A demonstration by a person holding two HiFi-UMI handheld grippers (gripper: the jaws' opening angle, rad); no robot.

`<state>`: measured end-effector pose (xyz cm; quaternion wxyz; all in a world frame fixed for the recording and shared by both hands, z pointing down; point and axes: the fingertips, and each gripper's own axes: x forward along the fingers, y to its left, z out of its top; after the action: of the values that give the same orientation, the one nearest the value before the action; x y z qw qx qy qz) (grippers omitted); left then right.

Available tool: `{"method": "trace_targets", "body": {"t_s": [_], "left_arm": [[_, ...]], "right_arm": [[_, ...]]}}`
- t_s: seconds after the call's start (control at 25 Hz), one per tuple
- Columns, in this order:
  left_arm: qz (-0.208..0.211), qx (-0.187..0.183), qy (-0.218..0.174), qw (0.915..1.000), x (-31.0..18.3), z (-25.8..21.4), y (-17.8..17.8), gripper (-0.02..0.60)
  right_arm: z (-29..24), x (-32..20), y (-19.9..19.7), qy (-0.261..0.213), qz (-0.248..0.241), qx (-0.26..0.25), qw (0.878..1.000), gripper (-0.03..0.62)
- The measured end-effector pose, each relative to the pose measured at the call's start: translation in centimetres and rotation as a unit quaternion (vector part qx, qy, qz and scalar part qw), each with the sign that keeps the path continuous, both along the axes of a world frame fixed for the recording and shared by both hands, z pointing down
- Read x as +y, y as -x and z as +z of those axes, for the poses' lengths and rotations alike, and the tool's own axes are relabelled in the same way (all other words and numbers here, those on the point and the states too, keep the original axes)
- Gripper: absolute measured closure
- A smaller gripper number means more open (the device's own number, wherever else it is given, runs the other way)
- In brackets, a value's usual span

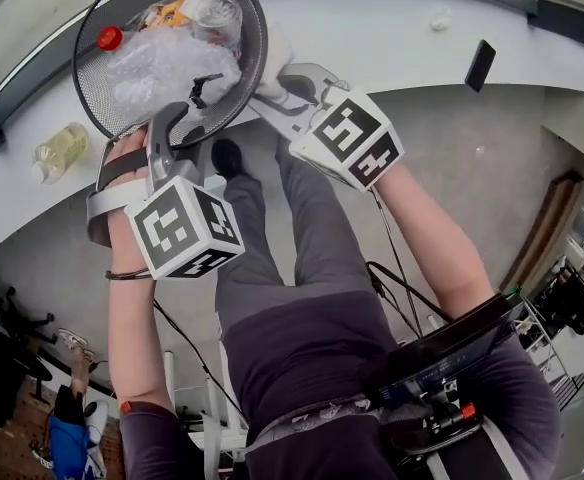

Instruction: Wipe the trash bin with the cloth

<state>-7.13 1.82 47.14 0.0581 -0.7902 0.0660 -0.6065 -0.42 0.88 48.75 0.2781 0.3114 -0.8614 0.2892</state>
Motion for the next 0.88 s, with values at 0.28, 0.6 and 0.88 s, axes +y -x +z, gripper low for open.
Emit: {"method": "trace_targets", "body": {"t_s": [0.28,0.6,0.88], "left_arm": [[-0.033,0.044,0.056,0.9969,1.0,-1.3,-1.8,0.446],[0.077,-0.022,-0.008,0.9967,0.1,0.3,2.8,0.302],[0.012,0.02,0.003,0.9997,-2.0,0.5,1.9,0.321]], "right_arm": [[0.1,2.8,2.4,0.038,-0.023,-0.061,0.997,0.517],[-2.9,-3.5,-4.1,0.014,0.106,-0.094,0.99,0.517],[-2.2,-6.4,-4.2,0.023,0.1,-0.092,0.991,0.517]]}}
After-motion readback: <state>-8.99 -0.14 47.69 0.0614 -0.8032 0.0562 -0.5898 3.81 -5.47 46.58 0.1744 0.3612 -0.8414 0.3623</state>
